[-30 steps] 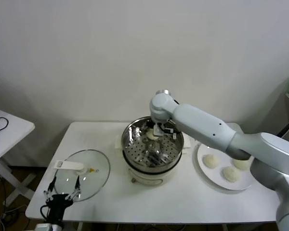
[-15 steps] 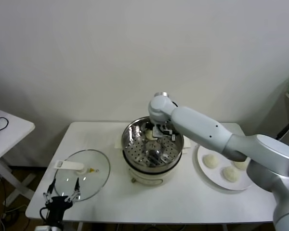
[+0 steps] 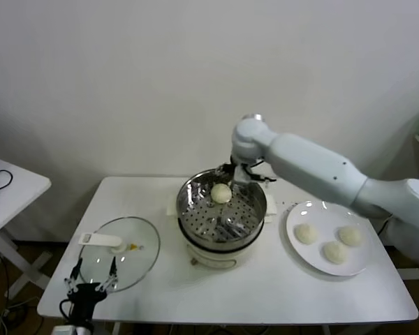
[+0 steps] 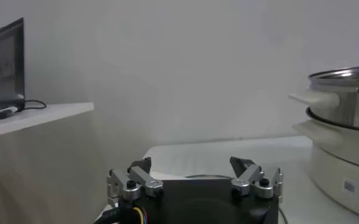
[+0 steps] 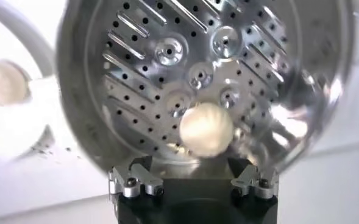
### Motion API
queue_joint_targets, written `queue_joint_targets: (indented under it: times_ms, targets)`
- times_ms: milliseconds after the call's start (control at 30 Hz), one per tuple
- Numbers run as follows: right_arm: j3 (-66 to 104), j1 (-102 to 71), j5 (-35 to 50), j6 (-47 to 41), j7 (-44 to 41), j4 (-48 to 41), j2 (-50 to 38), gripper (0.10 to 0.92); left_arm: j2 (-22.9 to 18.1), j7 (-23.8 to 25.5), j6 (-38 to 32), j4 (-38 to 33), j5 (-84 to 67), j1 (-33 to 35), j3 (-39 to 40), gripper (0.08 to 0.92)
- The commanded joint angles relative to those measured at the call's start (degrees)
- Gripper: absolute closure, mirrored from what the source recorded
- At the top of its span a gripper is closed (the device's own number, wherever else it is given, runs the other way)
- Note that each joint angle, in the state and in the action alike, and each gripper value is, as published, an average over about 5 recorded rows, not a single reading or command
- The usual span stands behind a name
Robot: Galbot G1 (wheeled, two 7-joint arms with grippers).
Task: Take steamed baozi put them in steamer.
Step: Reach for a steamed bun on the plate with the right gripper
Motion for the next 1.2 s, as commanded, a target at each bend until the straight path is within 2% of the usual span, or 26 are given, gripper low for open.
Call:
queue_joint_targets:
  times_ms: [33, 100, 233, 533, 833, 1200]
  targets:
    - [-11.64, 12.17, 39.83, -21.24, 4.77, 2.37, -15.91, 0.203, 0.43, -0.01, 0.18, 0.34, 0.09, -0.98, 0.34, 0.177]
    - [-12.37, 11.63, 43.06, -24.62, 7.12, 2.23, -19.48, 0.203, 0.65, 0.10, 0.28, 0.68, 0.08, -1.56, 0.52, 0.177]
    - [-11.62, 7.62, 42.28, -26.07, 7.89, 1.49, -25.38, 0.203, 0.94, 0.31, 0.45, 0.94, 0.01, -2.21, 0.82, 0.177]
    - [0.24, -9.32, 30.08, -26.80, 2.52, 0.45, -32.18, 0.203, 1.56, 0.41, 0.70, 1.33, 0.02, -2.48, 1.16, 0.177]
    - [9.49, -23.01, 20.27, -26.64, 2.45, -3.64, -28.19, 0.203, 1.47, 0.41, 0.74, 1.40, 0.09, -2.39, 0.99, 0.177]
    - [9.46, -24.99, 16.70, -26.54, 5.11, -11.65, -18.98, 0.203, 1.00, 0.41, 0.56, 1.36, 0.12, -1.86, 0.66, 0.177]
